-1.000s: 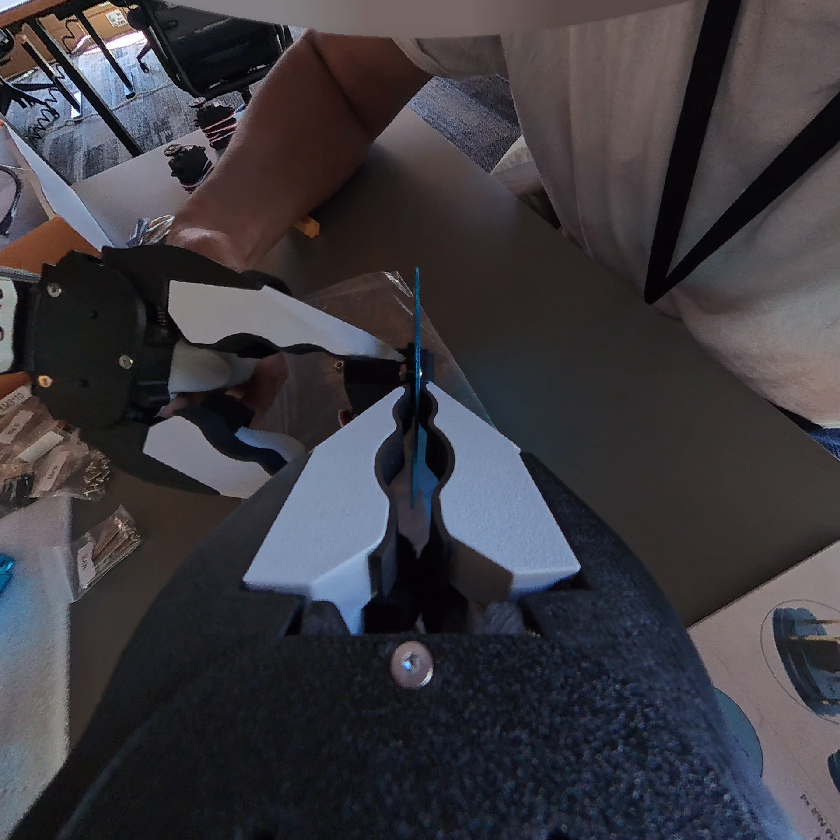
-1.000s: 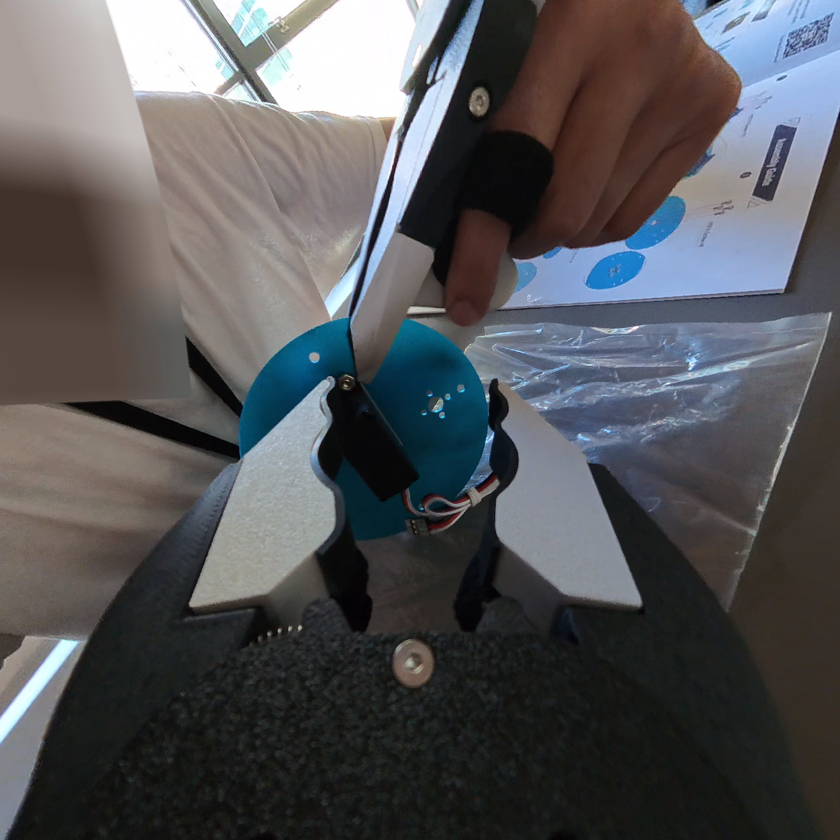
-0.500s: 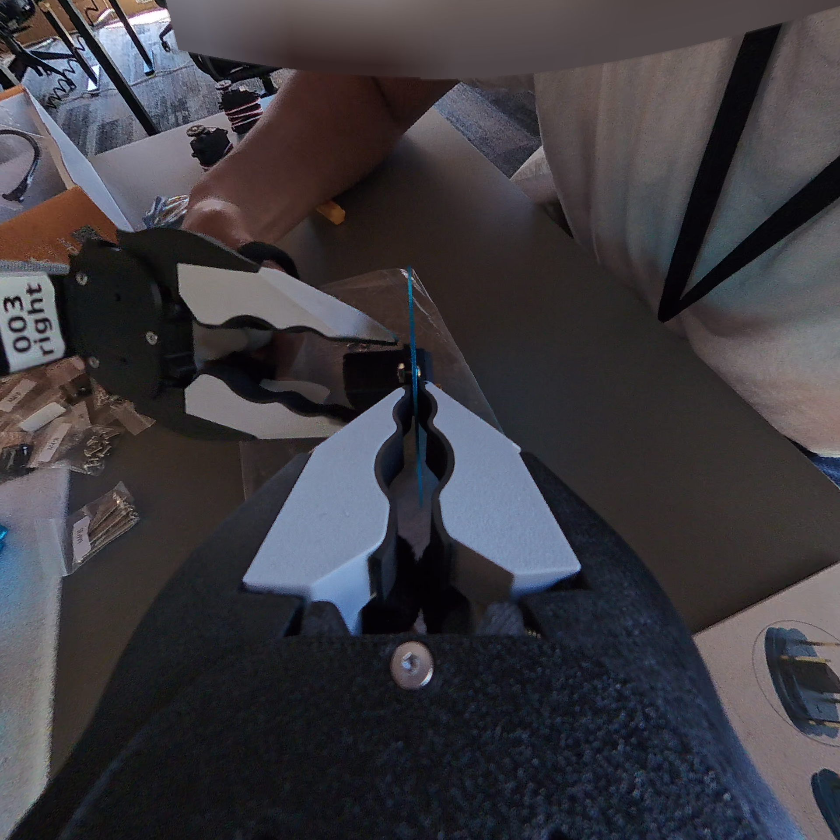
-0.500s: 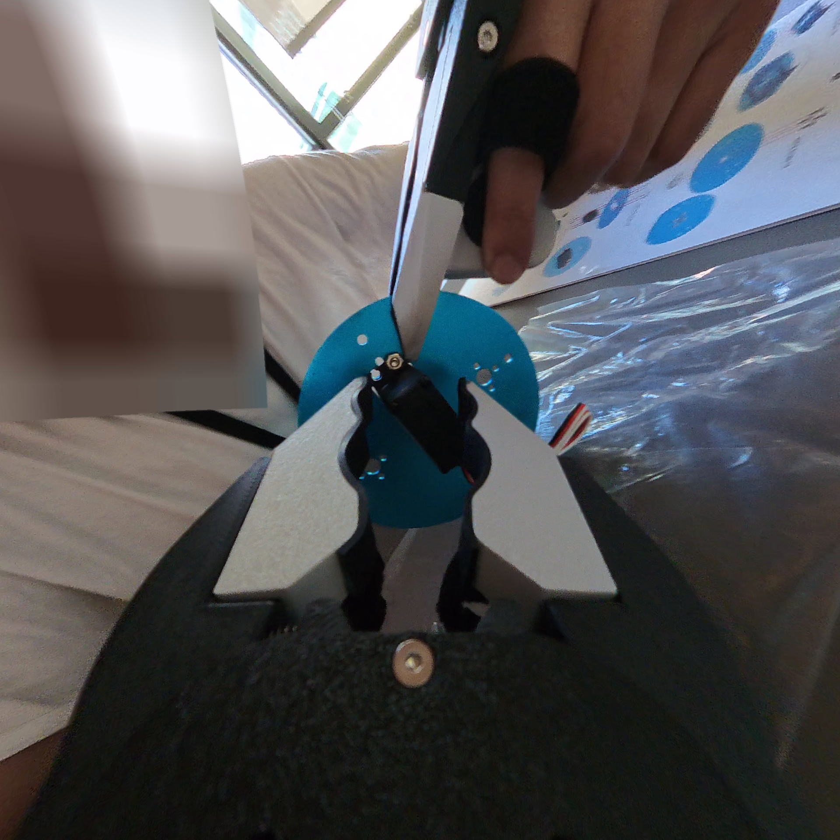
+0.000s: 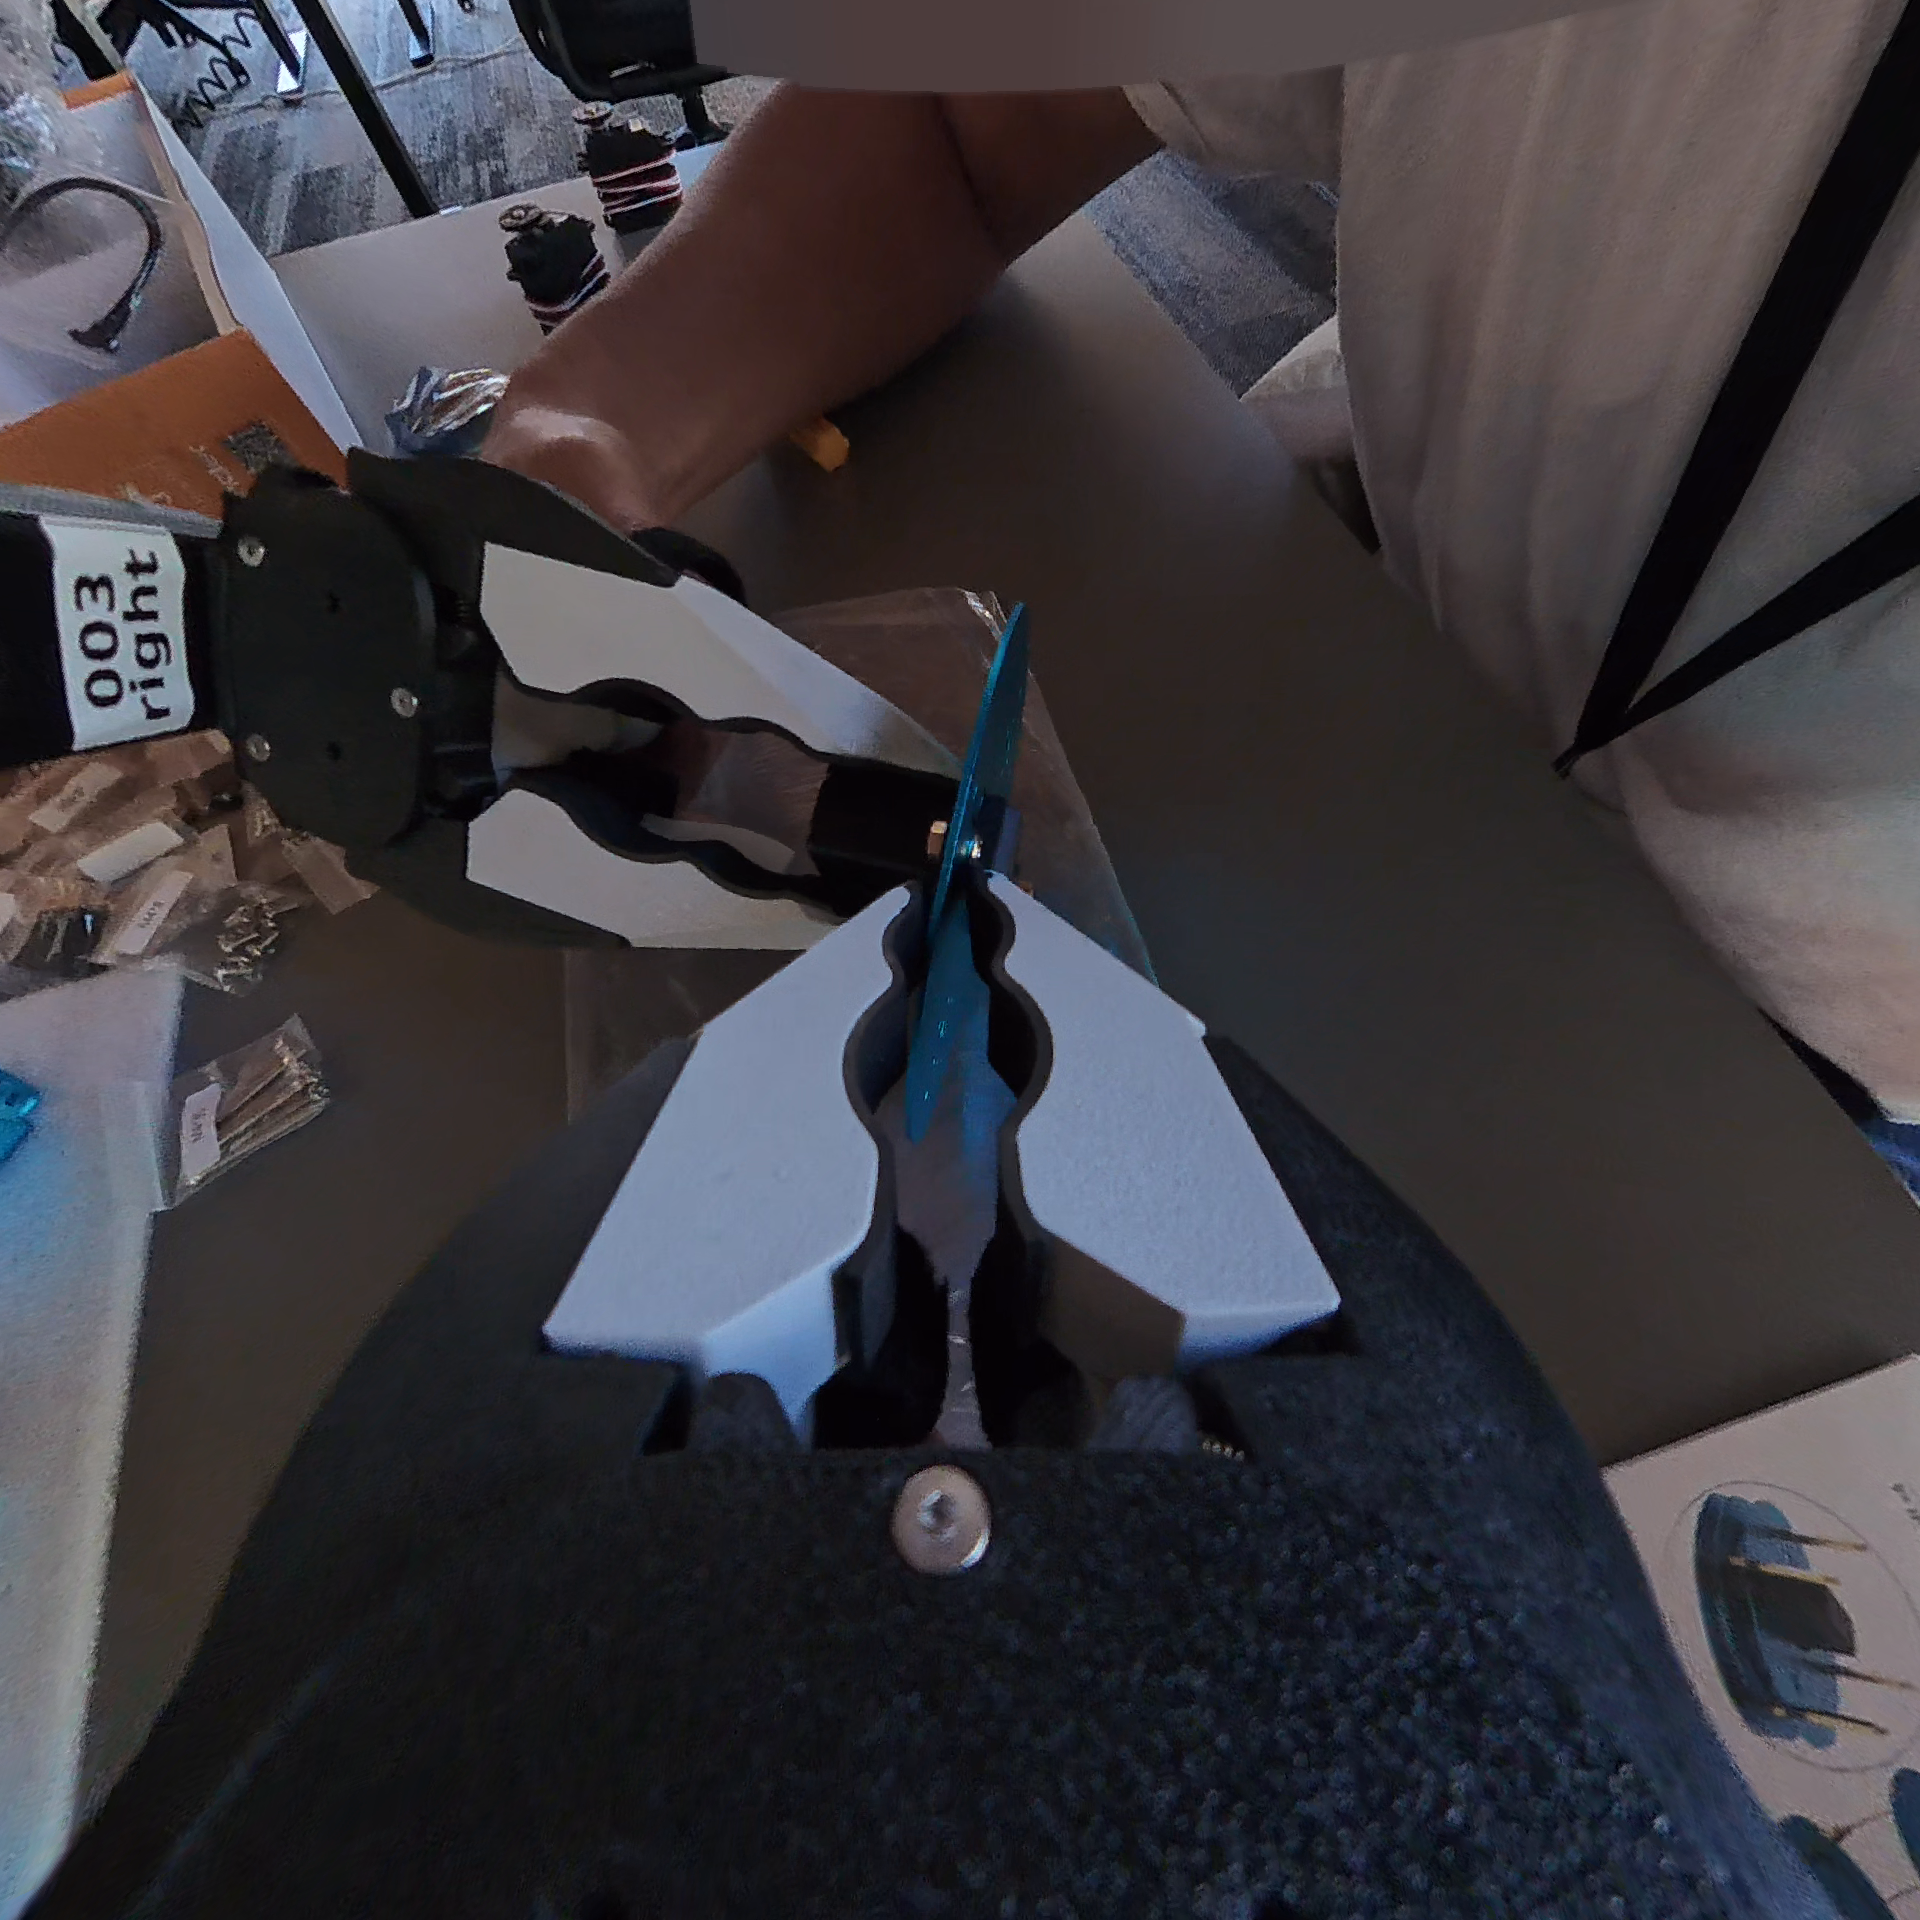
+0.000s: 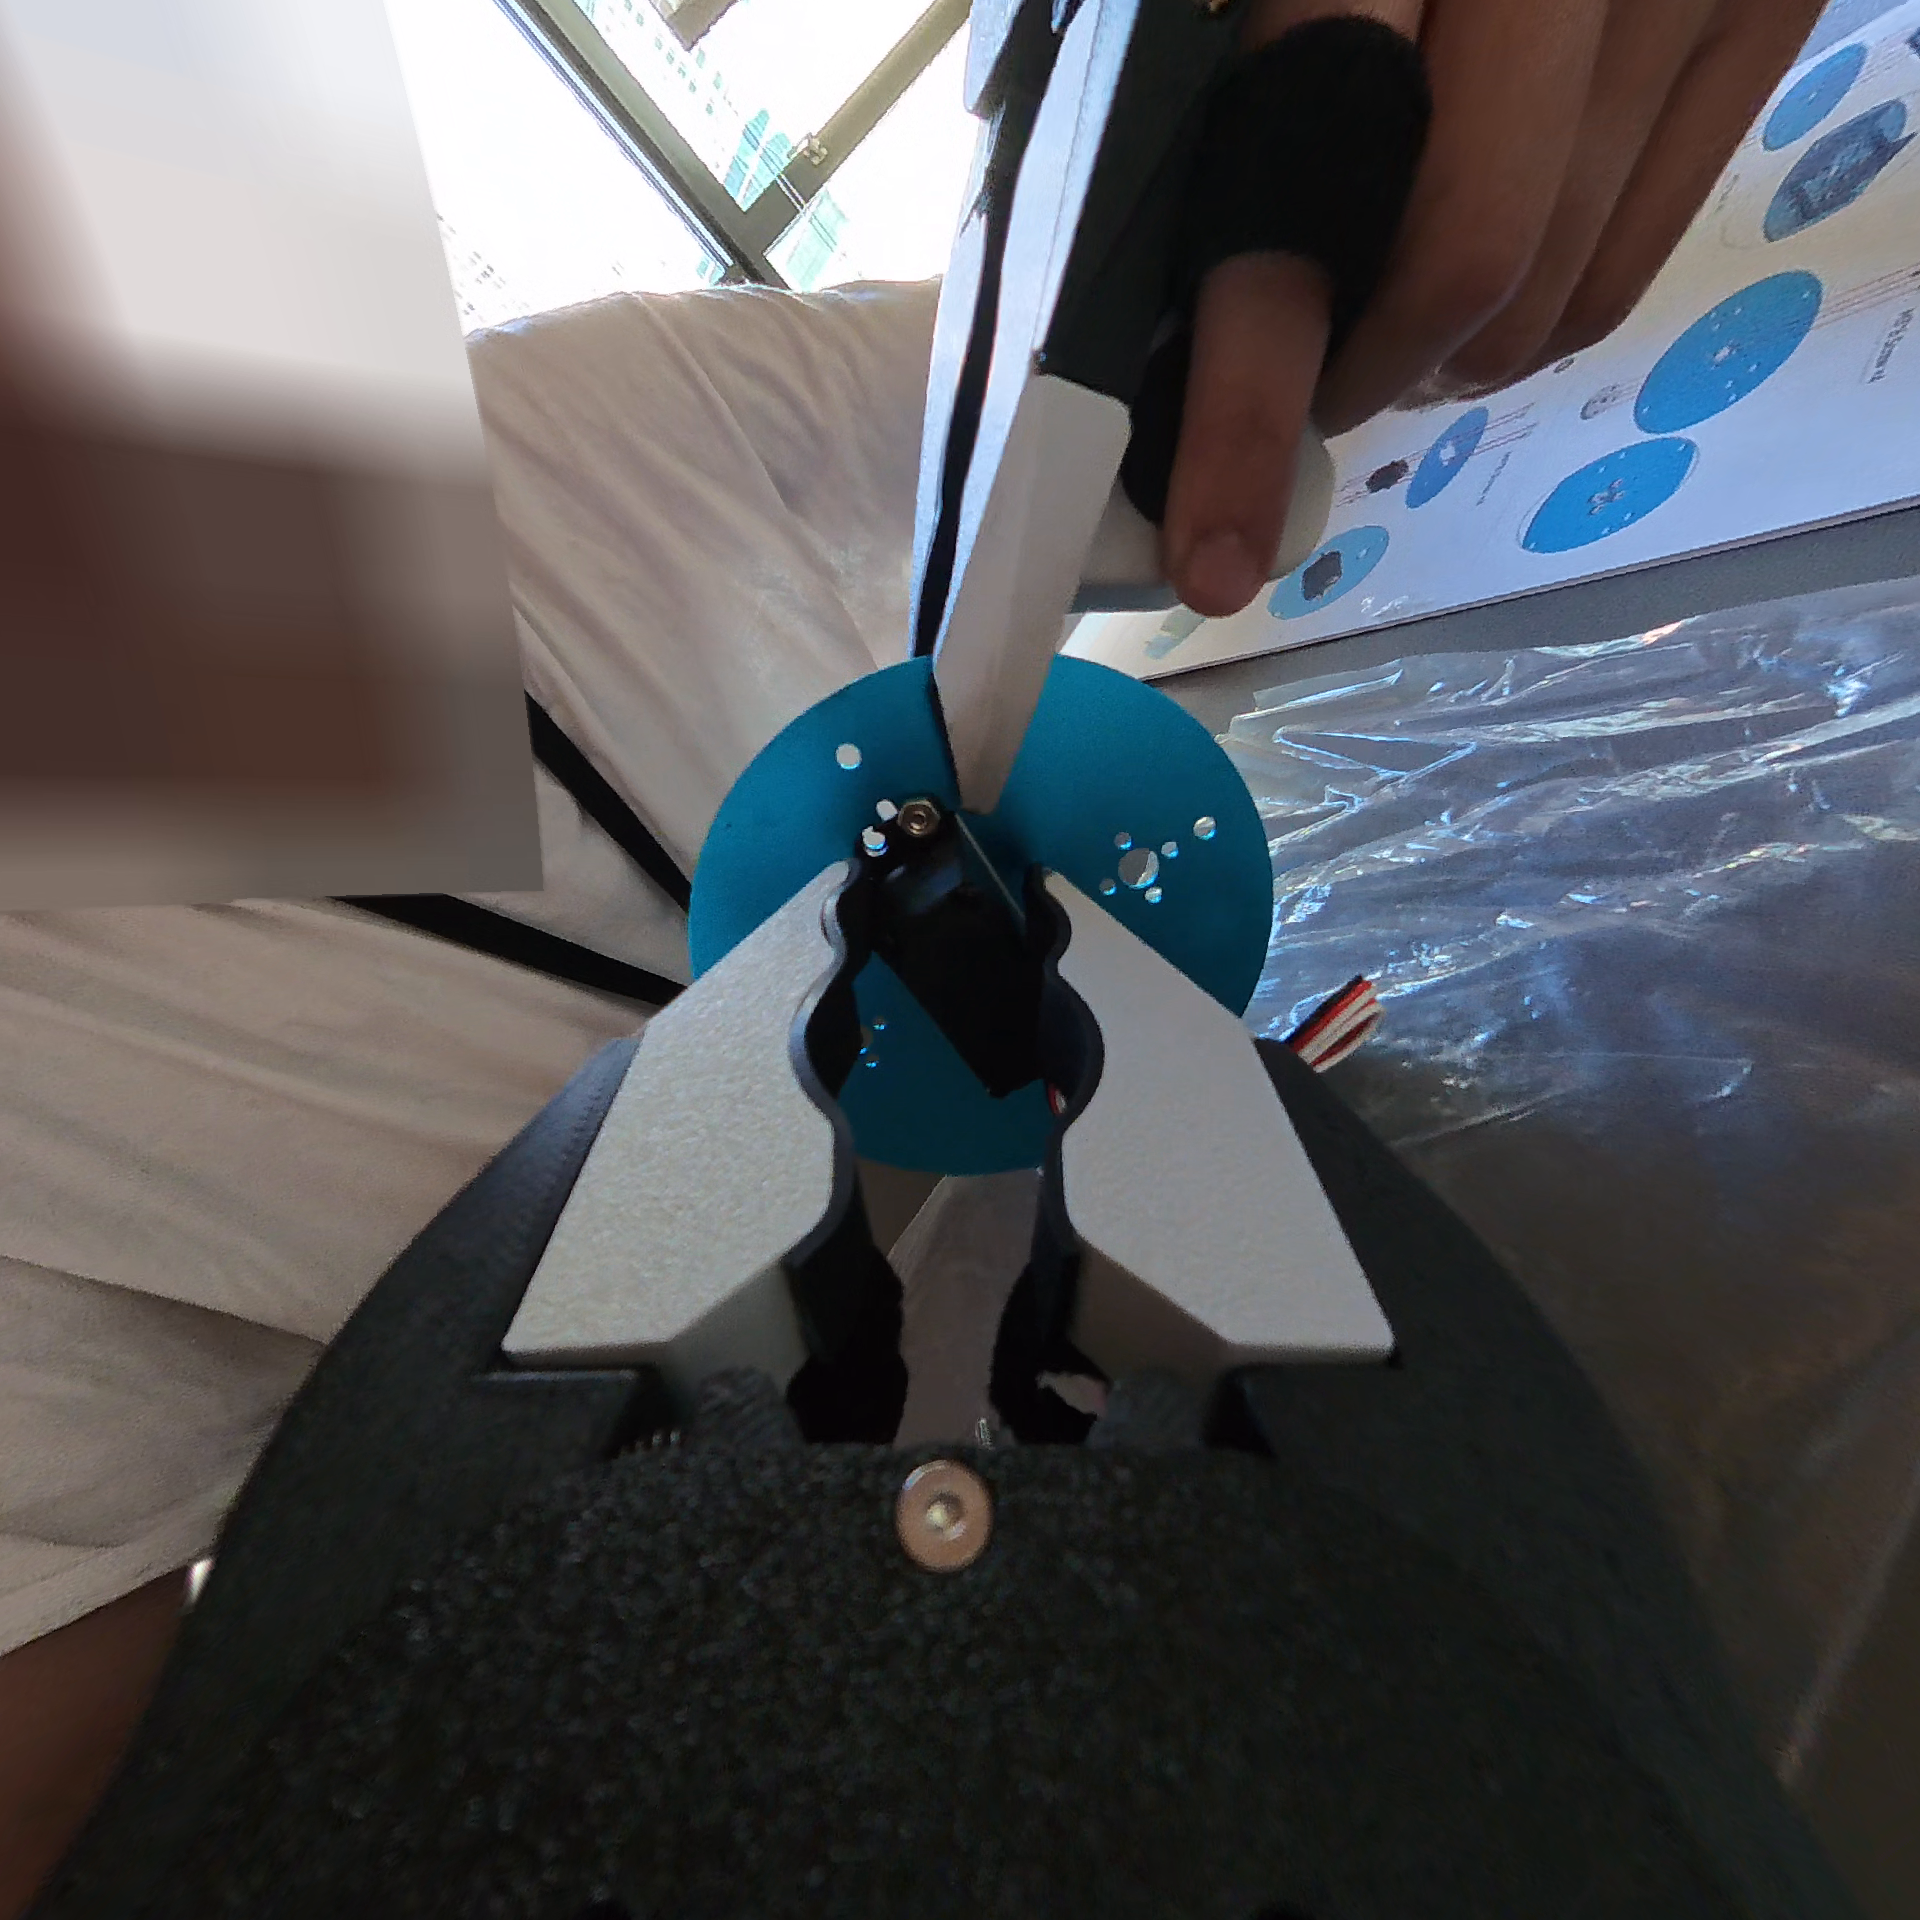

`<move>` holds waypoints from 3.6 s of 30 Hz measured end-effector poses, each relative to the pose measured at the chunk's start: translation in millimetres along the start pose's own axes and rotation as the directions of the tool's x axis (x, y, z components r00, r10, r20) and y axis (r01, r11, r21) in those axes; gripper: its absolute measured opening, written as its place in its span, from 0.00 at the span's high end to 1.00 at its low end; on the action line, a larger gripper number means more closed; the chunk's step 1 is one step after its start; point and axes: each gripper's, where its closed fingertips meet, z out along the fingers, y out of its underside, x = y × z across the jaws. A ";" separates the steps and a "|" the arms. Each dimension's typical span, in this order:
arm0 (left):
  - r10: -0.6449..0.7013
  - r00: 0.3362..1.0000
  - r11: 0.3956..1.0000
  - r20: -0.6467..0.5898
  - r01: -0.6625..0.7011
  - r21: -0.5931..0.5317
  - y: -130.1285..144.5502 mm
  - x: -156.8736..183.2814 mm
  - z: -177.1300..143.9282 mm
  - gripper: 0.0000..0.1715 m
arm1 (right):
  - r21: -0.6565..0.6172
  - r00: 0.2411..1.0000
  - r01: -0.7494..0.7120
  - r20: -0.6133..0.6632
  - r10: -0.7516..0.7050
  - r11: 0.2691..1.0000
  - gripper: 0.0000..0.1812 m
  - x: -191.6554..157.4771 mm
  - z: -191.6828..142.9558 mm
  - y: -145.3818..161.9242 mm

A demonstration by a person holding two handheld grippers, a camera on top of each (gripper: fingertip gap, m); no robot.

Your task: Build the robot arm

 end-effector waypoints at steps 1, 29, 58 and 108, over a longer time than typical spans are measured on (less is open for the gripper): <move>-0.010 1.000 1.000 0.004 0.010 -0.001 0.3 0.5 -0.4 0.96 | 0.000 1.000 0.003 -0.002 -0.003 1.000 0.84 0.1 0.6 -0.3; -0.136 0.991 0.991 0.012 0.136 -0.016 2.6 14.7 1.7 0.96 | -0.012 0.998 0.049 -0.029 -0.049 0.999 0.85 0.3 10.4 -0.3; 0.147 0.989 0.989 0.037 -0.145 -0.031 4.1 25.5 5.5 0.99 | -0.021 0.997 0.046 -0.066 -0.047 0.999 0.79 5.7 19.3 -6.0; 0.136 0.991 0.990 0.011 -0.135 -0.034 4.9 30.4 9.7 1.00 | -0.131 0.966 0.140 -0.199 -0.165 0.981 0.74 12.1 22.4 -5.3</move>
